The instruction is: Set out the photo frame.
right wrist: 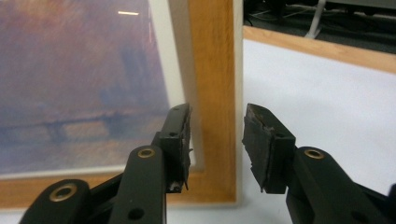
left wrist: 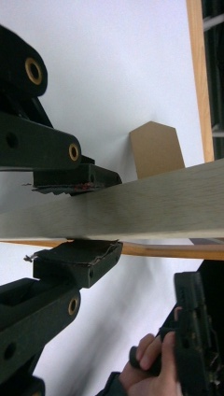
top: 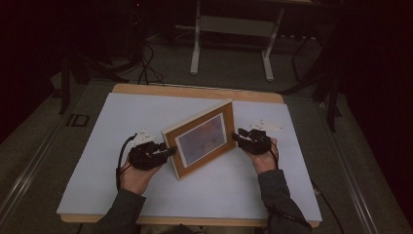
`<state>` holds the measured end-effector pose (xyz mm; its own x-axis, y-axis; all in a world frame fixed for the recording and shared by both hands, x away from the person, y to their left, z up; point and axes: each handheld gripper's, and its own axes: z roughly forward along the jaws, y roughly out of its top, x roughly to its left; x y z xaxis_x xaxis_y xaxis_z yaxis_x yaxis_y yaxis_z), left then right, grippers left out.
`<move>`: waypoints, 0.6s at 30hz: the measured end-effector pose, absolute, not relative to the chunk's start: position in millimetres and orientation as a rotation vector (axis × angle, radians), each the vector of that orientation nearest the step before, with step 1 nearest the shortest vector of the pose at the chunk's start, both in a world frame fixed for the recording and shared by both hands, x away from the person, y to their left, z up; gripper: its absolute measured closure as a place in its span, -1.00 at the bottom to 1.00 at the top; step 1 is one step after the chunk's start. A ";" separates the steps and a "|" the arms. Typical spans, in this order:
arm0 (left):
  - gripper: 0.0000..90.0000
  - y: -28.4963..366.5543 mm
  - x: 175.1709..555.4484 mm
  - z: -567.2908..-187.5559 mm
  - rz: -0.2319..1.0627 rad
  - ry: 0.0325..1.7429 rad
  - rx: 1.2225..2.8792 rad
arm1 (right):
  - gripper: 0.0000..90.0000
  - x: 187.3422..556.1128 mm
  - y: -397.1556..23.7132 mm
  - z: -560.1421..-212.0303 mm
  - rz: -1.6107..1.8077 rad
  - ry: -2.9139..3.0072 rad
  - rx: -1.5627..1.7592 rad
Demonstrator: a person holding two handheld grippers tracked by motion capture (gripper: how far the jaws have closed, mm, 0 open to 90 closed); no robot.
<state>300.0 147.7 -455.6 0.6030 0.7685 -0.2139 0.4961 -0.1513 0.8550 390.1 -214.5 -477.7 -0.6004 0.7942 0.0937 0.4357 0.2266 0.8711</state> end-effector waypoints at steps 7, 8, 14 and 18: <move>0.55 146.9 298.7 -456.2 0.343 1.046 1.804 | 0.21 409.3 -211.5 -470.3 1.355 2.168 1.081; 0.55 146.9 298.6 -456.2 0.343 1.046 1.804 | 0.20 411.6 -211.3 -469.5 1.364 2.173 1.078; 0.56 147.7 300.0 -455.5 0.324 1.047 1.810 | 0.15 423.1 -211.9 -469.8 1.395 2.207 1.058; 0.57 149.0 301.2 -455.4 0.310 1.041 1.813 | 0.15 428.1 -212.2 -469.6 1.409 2.230 1.035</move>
<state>301.2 149.0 -455.4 0.5997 0.7662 -0.2309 0.5150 -0.1487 0.8442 428.1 -212.2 -469.6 -0.6920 0.7125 0.1160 0.4108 0.2565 0.8749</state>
